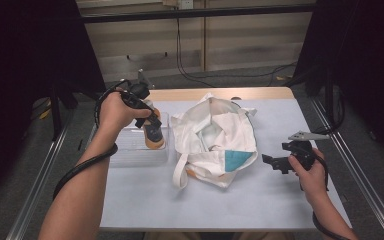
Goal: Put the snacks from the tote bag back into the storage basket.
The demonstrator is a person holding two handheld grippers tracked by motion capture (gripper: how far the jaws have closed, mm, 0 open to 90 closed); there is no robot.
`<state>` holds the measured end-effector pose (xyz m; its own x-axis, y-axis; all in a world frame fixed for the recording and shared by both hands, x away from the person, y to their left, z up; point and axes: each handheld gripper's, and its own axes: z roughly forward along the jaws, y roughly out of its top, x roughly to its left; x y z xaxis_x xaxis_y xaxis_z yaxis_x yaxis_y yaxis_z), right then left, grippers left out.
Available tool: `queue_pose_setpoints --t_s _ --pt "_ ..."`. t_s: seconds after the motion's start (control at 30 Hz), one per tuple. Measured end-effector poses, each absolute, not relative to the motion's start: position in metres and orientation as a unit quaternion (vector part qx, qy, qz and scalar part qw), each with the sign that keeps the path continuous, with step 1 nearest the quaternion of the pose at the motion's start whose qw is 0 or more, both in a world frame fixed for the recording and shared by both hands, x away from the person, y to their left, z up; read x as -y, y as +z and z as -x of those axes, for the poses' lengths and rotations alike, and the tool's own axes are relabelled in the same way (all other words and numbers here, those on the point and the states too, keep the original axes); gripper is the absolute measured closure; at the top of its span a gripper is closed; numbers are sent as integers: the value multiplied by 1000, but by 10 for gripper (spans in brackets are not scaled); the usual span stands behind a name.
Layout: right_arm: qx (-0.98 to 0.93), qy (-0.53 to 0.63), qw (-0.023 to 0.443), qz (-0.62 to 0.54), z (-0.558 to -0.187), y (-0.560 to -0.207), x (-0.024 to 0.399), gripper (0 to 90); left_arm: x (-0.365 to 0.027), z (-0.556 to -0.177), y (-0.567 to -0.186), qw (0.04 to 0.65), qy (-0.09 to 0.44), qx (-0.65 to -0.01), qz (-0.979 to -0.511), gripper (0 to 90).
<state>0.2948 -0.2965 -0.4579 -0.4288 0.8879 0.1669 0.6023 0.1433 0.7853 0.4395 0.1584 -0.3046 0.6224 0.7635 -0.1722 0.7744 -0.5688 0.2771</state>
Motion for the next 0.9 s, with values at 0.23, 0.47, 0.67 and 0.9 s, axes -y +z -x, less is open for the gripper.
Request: queue_pose_setpoints --t_s 0.23,0.47,0.67,0.9 --pt "-736 417 172 -505 -295 -458 296 25 -159 -439 -307 159 -18 -437 -885 304" --pt "-737 415 171 -506 -295 -458 296 25 -159 -439 -310 158 -21 -436 -886 304" --pt "-736 414 174 -506 -295 -458 297 25 -159 -439 -311 157 -21 -436 -886 304" --pt "-736 414 173 -507 -295 -458 297 25 -158 -439 -316 153 -20 -437 -886 303"
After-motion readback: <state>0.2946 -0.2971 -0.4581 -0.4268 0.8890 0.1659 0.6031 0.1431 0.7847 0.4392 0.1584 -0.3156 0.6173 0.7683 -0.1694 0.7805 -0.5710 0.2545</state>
